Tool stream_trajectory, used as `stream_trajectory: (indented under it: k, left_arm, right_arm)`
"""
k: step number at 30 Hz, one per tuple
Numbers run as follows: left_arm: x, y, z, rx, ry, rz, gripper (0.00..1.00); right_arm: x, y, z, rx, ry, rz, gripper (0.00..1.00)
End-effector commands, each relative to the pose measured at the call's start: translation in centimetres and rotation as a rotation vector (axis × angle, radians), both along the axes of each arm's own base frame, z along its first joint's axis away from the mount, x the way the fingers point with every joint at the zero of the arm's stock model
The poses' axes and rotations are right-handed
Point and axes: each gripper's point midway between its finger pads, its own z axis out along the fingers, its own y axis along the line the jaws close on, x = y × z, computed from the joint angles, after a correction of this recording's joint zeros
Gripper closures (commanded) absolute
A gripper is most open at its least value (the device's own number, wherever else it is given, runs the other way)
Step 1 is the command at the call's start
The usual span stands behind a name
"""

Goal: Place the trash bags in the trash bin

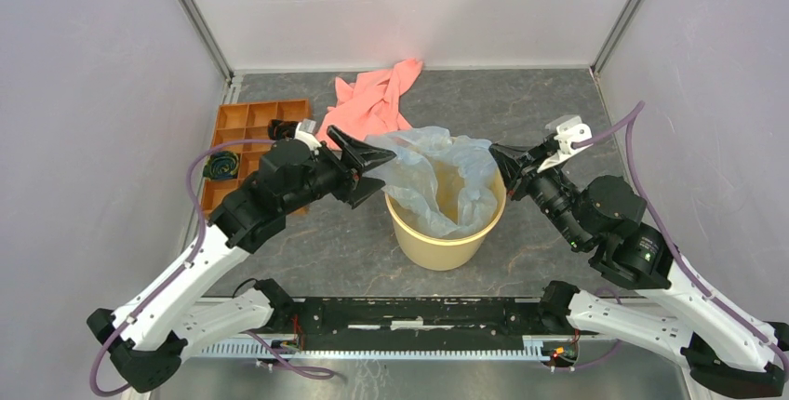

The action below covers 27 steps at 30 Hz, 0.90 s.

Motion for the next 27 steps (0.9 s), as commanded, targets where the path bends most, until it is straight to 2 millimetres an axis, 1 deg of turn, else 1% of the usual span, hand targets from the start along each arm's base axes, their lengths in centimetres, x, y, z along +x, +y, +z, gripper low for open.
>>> stream_trajectory:
  k: [1,2,3,4,5,6,7,8,12,14,16,19,22,23,24,27]
  left_arm:
    - [-0.3,1.5,3.2,0.010,-0.094,0.031,0.16]
    - [-0.2,1.4,3.2,0.004,-0.092,0.031,0.16]
    - [-0.2,1.0,3.4,-0.012,-0.091,0.022,0.22]
    - [-0.2,0.5,3.6,-0.032,-0.093,0.003,0.32]
    - [-0.2,-0.1,4.2,-0.056,-0.103,-0.018,0.38]
    - [-0.1,-0.5,4.8,-0.069,-0.116,-0.035,0.39]
    - [0.1,-0.8,5.3,-0.068,-0.128,-0.044,0.38]
    - [0.2,-0.9,5.6,-0.057,-0.133,-0.043,0.35]
    - [1.3,-0.4,4.7,0.006,-0.095,0.011,0.21]
    - [1.8,0.0,4.4,0.031,-0.079,0.048,0.18]
    - [2.1,-0.1,4.2,0.040,-0.065,0.058,0.17]
    - [2.9,-0.7,3.7,0.082,-0.039,0.052,0.19]
    - [3.9,-1.6,3.5,0.143,-0.063,0.025,0.29]
    - [4.1,-1.6,4.1,0.160,-0.094,0.017,0.30]
    - [4.4,-1.8,4.2,0.182,-0.110,0.007,0.31]
    - [4.7,-2.0,3.7,0.238,-0.119,-0.014,0.34]
  right_arm:
    - [-0.1,0.0,0.9,0.024,-0.031,0.006,0.93]
    - [-0.1,-0.1,0.9,0.023,-0.032,0.005,0.93]
    - [-0.1,-0.1,0.9,0.025,-0.034,0.004,0.93]
    - [-0.1,-0.1,0.9,0.025,-0.036,0.003,0.93]
    - [-0.1,-0.1,0.9,0.026,-0.037,0.004,0.93]
    - [-0.1,-0.1,0.9,0.024,-0.036,0.002,0.93]
    - [-0.1,-0.2,1.0,0.026,-0.037,0.002,0.93]
    - [-0.2,-0.2,1.1,0.029,-0.039,0.002,0.93]
    - [-0.2,-0.1,1.1,0.031,-0.043,0.007,0.93]
    - [-0.1,0.0,1.0,0.027,-0.043,0.006,0.93]
    - [0.1,0.0,0.7,0.021,-0.045,-0.006,0.93]
    - [0.5,-0.2,0.8,0.006,-0.050,-0.028,0.92]
    - [0.5,-0.3,1.4,0.013,-0.059,-0.031,0.92]
    - [0.5,-0.3,1.5,0.013,-0.063,-0.032,0.92]
    - [0.5,-0.5,1.7,0.016,-0.067,-0.040,0.92]
    - [0.8,-1.2,2.2,0.007,-0.070,-0.073,0.91]
